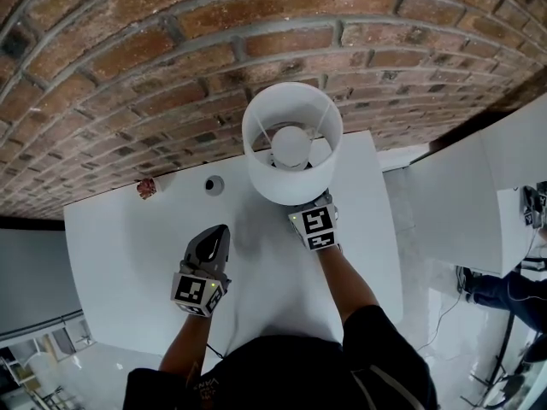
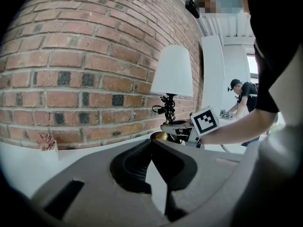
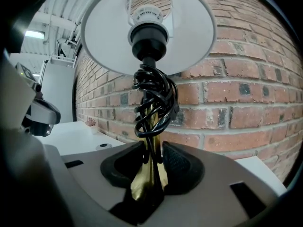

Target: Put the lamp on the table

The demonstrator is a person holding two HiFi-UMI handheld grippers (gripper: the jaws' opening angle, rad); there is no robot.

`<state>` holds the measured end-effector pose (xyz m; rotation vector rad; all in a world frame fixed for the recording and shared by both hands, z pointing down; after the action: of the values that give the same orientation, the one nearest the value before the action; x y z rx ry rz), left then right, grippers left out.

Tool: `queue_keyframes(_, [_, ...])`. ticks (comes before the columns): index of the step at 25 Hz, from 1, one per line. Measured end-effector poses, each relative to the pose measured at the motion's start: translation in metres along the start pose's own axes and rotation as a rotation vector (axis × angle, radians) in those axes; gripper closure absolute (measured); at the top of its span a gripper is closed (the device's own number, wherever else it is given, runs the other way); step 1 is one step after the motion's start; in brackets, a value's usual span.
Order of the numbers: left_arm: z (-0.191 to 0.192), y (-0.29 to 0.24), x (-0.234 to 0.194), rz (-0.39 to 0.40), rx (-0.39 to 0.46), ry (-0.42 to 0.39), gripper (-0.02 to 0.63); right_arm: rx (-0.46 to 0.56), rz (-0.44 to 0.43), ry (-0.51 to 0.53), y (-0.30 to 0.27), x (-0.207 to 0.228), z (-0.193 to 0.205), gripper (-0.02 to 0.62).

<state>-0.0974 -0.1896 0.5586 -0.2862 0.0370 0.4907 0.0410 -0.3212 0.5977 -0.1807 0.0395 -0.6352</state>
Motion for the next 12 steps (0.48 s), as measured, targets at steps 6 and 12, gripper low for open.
queue_keyframes(6, [-0.006,0.006,0.002,0.004,0.025,-0.012,0.603,-0.037,0.028,0.01,0.007,0.0,0.004,0.476])
queue_keyframes(12, [-0.01,0.017,0.007,0.01,0.04,-0.011,0.603,-0.05,0.055,0.014,0.031,-0.003,0.004,0.483])
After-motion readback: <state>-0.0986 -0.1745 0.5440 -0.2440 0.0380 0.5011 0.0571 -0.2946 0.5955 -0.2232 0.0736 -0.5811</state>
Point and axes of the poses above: the fingertips, and each gripper's own axes: y backward along the fingers, x to its right, z out of its underside, the point moved 1 cm from there along y, backward along the fingers, and after that the axes turned 5 degrees about x, right-handed, at the moved point
